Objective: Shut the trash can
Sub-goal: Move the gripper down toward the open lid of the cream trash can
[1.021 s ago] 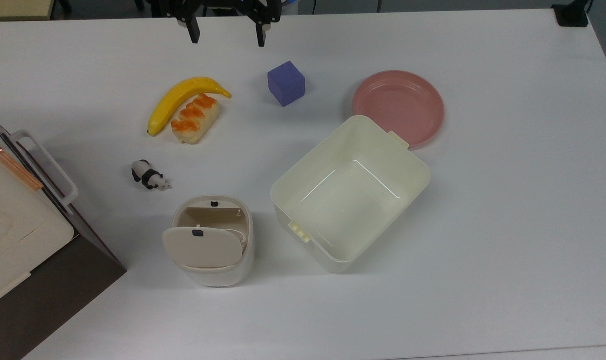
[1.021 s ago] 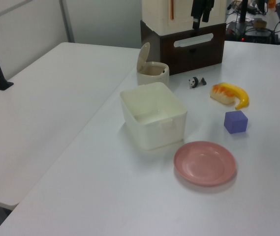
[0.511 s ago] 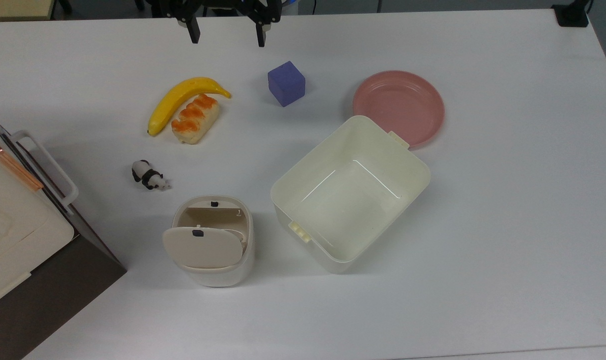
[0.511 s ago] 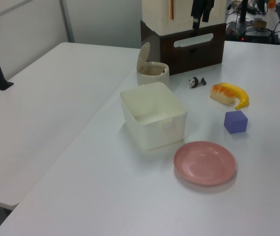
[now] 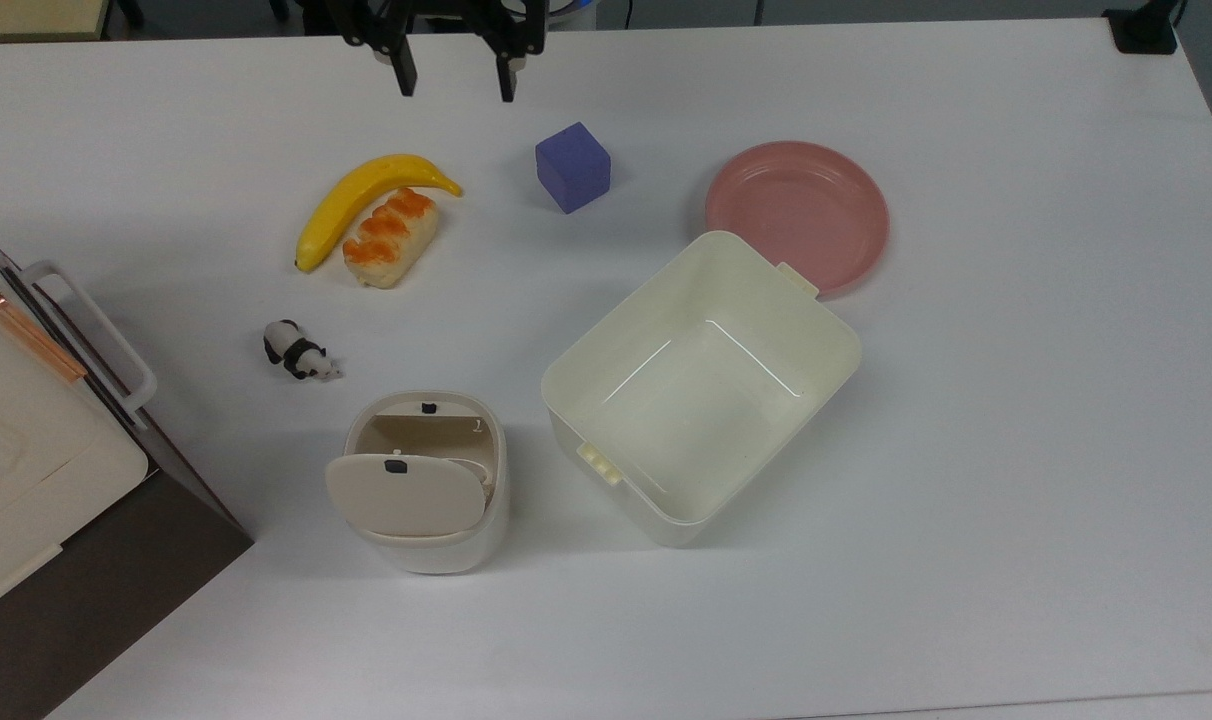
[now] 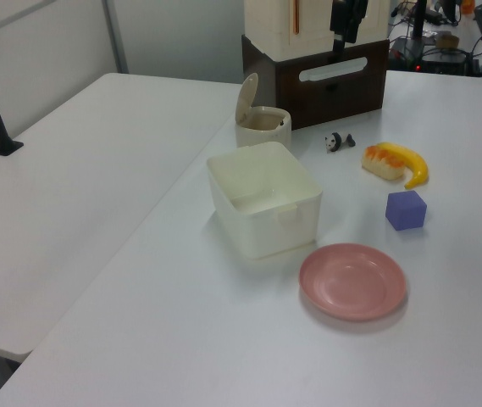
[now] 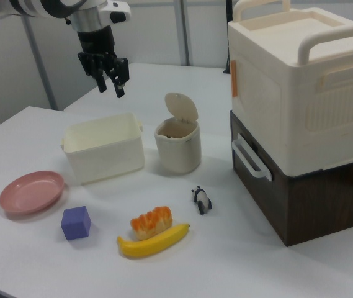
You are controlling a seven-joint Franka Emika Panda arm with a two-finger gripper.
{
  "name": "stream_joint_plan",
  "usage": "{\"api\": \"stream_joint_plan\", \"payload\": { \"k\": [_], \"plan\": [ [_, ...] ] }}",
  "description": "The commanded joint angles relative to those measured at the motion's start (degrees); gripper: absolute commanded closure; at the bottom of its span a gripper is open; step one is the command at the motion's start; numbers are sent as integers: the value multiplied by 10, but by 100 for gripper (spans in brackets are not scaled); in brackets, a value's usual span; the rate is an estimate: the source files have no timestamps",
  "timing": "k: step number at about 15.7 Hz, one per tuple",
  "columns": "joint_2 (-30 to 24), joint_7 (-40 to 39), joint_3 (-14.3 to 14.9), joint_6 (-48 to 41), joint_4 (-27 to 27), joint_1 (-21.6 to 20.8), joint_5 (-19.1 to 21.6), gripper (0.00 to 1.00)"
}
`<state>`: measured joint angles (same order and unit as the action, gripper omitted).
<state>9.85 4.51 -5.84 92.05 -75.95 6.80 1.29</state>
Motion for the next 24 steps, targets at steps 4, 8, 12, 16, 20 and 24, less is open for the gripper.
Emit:
{"api": "stream_joint_plan", "payload": {
  "k": [4, 8, 12, 16, 20, 24],
  "plan": [
    [39, 24, 6, 144, -17, -2, -35, 100],
    [55, 36, 5, 203, -16, -3, -44, 100],
    [110, 70, 5, 317, 24, -2, -65, 100],
    [176, 144, 6, 441, 68, -2, -123, 100],
    [223, 221, 7, 514, 89, 0, -195, 100],
    [229, 220, 7, 511, 81, 1, -203, 100]
  ]
}}
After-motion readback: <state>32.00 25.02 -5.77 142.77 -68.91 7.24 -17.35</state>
